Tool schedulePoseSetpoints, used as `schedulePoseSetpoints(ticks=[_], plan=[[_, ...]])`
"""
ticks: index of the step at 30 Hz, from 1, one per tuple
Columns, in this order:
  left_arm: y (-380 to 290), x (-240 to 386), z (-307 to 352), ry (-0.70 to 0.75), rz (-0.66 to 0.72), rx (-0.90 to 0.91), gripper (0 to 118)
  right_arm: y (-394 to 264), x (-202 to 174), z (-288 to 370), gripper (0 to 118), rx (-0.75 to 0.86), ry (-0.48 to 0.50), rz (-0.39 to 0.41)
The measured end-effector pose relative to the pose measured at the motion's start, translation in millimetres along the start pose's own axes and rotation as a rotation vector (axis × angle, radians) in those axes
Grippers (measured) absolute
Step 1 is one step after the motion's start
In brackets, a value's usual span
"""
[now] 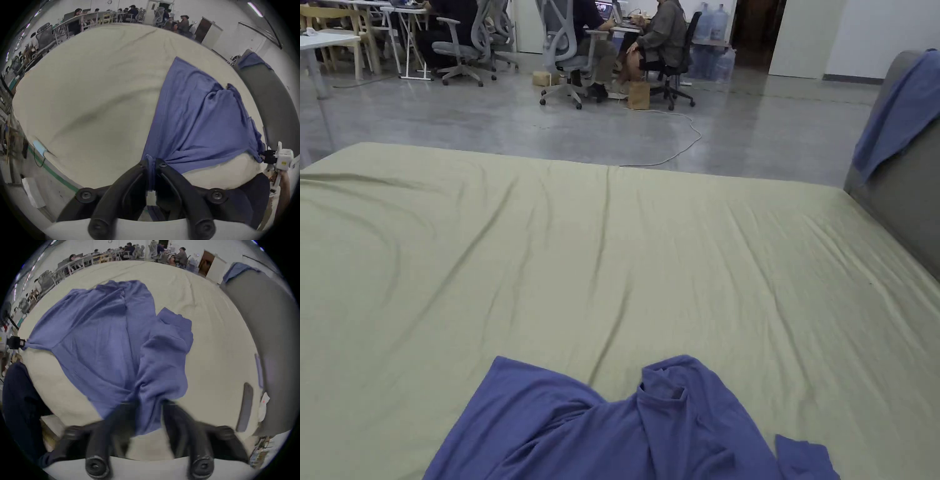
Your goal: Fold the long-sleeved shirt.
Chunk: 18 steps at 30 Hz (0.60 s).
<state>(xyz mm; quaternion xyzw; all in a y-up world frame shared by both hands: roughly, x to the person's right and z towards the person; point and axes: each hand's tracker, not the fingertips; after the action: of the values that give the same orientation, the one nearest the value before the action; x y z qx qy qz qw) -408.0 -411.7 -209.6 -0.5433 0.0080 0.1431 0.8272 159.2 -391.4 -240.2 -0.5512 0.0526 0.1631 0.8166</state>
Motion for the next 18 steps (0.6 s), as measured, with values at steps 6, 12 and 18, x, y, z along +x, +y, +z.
schedulePoseSetpoints(ticks=[6, 12, 18], plan=[[18, 7, 53, -0.036, 0.097, 0.188, 118, 10, 14, 77, 95, 0.199, -0.115, -0.082], [-3, 19, 98, -0.036, 0.169, 0.073, 81, 4, 0, 153, 88, 0.407, 0.027, -0.279], [-21, 18, 103, -0.091, 0.162, 0.072, 0, -1, -44, 145, 0, 0.340, 0.207, -0.283]])
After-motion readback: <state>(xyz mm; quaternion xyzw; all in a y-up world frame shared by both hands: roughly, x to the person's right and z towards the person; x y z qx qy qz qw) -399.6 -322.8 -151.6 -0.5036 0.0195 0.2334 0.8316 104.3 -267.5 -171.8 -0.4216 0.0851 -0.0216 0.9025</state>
